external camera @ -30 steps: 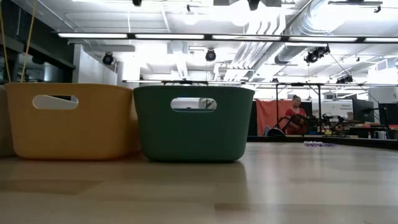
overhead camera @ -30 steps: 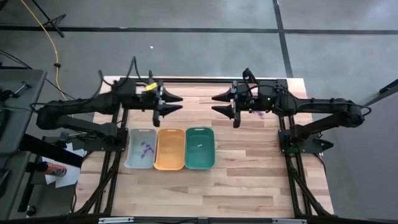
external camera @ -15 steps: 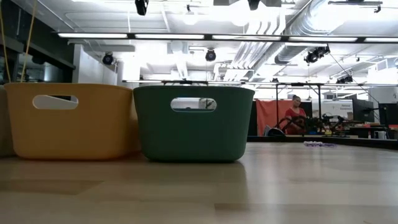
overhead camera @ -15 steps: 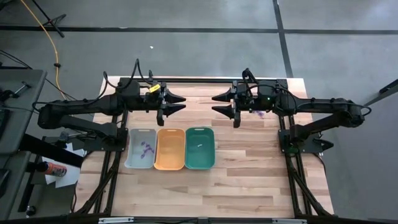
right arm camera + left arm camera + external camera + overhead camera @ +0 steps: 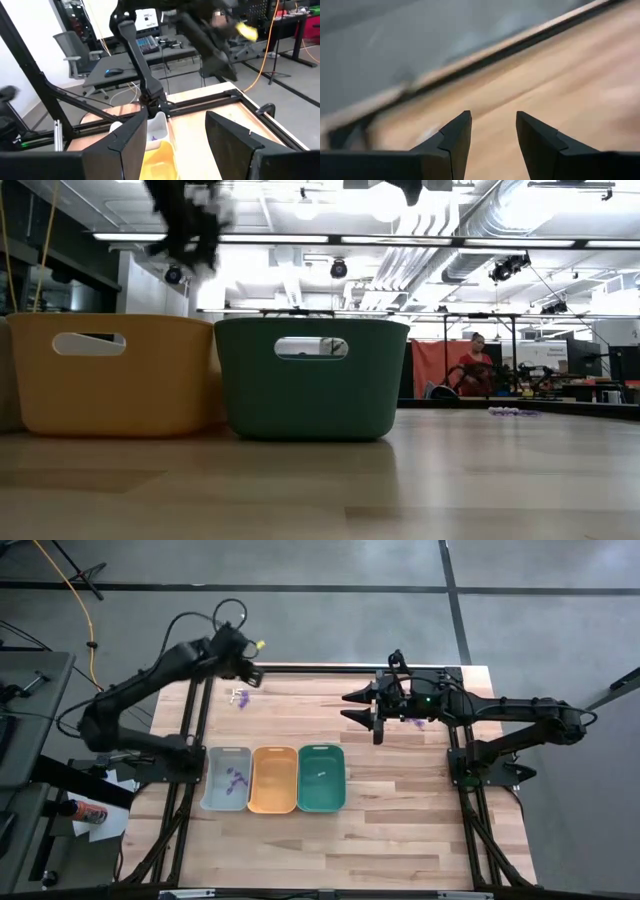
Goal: Sort Halloween decoration
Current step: Put the white bone toy into the green bin
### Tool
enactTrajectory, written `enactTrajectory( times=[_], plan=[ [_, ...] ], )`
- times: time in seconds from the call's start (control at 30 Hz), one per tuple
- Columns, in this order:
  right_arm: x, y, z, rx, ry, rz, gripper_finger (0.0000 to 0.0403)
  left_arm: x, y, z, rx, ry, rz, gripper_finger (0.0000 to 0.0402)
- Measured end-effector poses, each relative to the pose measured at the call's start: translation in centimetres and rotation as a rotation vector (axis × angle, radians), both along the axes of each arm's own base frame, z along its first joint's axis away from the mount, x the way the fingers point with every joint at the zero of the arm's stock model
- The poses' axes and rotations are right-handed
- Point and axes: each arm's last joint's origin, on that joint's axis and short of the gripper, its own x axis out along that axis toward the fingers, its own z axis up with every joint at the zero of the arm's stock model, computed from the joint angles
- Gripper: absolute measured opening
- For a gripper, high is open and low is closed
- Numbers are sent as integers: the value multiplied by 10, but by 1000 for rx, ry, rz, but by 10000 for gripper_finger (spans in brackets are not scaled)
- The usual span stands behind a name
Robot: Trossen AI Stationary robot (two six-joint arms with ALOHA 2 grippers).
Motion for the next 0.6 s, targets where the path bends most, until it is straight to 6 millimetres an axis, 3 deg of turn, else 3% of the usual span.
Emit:
enactTrajectory(
  times=[0.13,0.33,0.6],
  plan=[
    [0,0,-2,9,26,-1,197,-24,34,-49,-194,168,179,147],
    [-1,0,-5,14,52,-1,197,-36,55,-114,-358,264,343,147],
    [-1,0,-9,19,95,-1,197,-31,73,-160,-425,294,390,147]
  ],
)
